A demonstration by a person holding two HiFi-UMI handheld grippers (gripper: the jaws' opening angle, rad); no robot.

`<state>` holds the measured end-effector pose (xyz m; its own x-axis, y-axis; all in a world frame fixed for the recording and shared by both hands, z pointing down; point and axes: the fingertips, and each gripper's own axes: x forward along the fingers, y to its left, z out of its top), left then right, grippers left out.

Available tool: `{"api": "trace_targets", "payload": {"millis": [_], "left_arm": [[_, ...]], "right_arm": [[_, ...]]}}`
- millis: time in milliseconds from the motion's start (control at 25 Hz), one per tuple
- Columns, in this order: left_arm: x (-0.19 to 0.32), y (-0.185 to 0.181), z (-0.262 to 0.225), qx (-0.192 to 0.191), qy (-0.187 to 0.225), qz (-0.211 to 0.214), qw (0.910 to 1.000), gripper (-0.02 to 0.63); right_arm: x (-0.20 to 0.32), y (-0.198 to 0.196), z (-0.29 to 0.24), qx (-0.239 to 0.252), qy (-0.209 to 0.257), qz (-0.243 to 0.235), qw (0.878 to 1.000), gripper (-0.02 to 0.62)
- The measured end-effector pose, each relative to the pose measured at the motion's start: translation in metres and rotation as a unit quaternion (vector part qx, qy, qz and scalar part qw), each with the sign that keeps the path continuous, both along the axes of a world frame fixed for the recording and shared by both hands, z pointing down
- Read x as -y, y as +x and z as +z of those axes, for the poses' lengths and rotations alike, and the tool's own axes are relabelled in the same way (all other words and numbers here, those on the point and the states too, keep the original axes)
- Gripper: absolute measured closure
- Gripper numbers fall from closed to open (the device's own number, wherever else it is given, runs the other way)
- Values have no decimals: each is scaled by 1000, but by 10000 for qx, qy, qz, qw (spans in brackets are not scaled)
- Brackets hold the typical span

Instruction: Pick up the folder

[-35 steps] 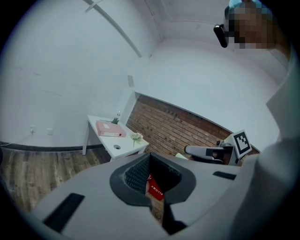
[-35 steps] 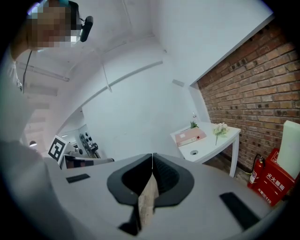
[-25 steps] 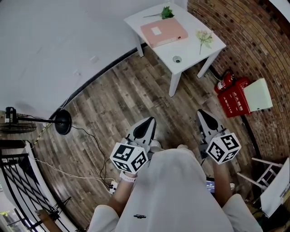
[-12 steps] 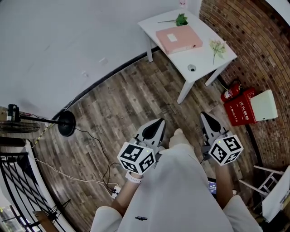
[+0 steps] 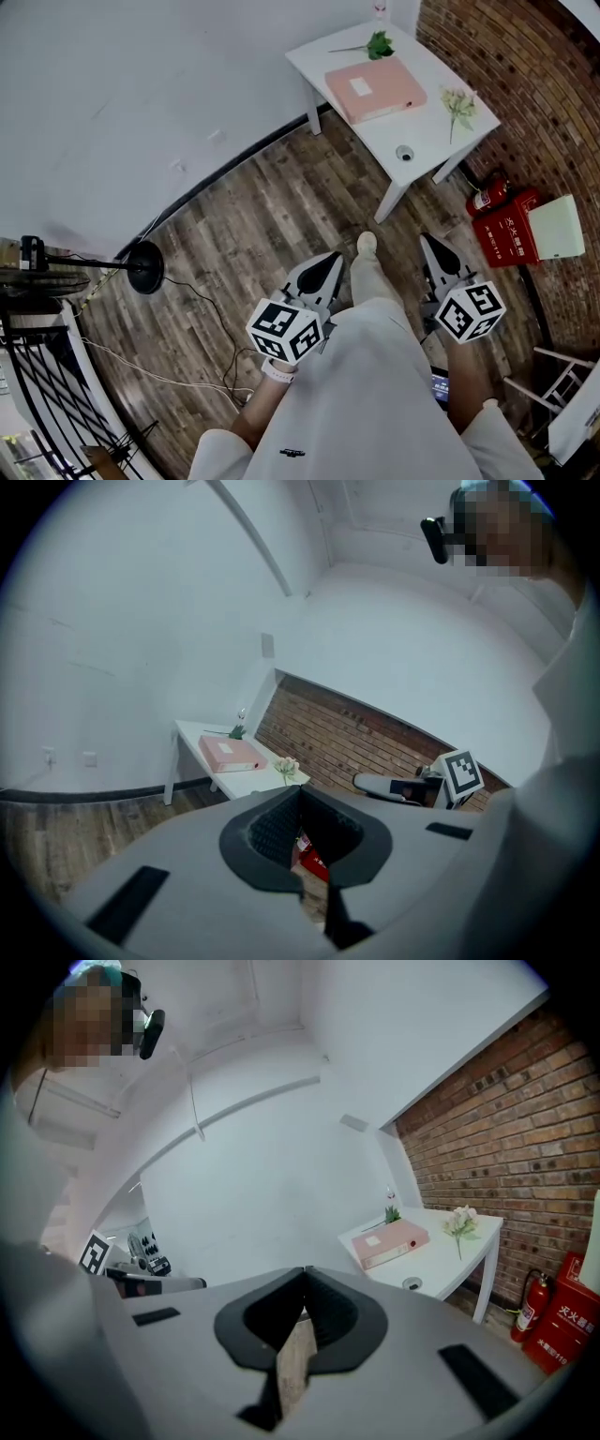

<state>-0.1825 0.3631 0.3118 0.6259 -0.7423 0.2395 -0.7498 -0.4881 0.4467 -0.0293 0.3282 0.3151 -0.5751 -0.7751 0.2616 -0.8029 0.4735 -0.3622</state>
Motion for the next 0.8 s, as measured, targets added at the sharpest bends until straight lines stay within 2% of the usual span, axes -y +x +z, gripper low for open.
{"api": "trace_targets", "payload": {"millis": [200,440,800], "left_arm": [[59,3,5,92,-79,65,9999,586],[142,27,-5,180,-55,244,9995,586],[278,54,-14,286,-197,208,9992,586]], "right_arm": [[56,3,4,107,-25,66,9999,591],[131,25,7,138,-211,155,9996,591],[266,52,1,387,-413,147,9983,591]]}}
